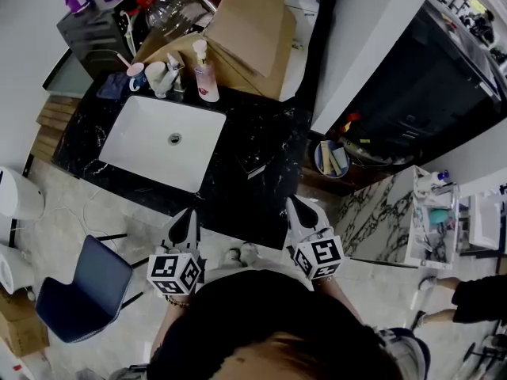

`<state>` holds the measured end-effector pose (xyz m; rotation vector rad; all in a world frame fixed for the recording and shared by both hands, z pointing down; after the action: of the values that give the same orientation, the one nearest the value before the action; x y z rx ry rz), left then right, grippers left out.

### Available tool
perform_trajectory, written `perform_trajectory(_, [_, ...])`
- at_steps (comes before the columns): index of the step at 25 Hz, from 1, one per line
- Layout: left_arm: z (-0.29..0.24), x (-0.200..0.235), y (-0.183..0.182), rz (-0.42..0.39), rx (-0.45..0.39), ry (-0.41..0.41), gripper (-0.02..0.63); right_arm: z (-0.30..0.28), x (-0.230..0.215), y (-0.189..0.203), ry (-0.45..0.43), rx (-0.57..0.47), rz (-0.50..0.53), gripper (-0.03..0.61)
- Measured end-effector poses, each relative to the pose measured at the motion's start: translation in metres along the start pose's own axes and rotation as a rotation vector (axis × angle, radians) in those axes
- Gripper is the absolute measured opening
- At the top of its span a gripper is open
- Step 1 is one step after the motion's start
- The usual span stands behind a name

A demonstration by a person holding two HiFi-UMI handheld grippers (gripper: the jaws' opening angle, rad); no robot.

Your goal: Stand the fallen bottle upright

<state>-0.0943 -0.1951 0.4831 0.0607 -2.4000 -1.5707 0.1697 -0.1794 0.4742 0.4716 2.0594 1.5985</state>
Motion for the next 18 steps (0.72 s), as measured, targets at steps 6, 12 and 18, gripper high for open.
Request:
perform_trajectory(6, [-0.0010,0.0023,0.0001,0.001,0.005,-0.001,0.005,0.0008,-0.0003,0.0052,0.001,0.042,-0.009,0.005])
perform_trajectory(12, [0.0002,0.0022,0.0002,0.001,0.006,-0.002,0.003,-0.0011,-0.0009,0.0045,-0.007,0.049,-0.001,0.005])
perform_trajectory(18, [0.0024,0.0079,0.0009,0.005,0.010,-0.011,0.003,-0.0041,0.0029,0.0042,-0.018,0.059,0.005,0.005])
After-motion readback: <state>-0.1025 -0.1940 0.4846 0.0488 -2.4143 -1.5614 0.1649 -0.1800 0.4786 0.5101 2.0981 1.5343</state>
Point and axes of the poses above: the fingertips, and each gripper's own axes: z backward along the fingers, x to its left, y out of its underside, the point moved 4 cm from there along z, backward along the fingers, and after that the axes turned 14 degrees about -y, right-handed, at the moved point
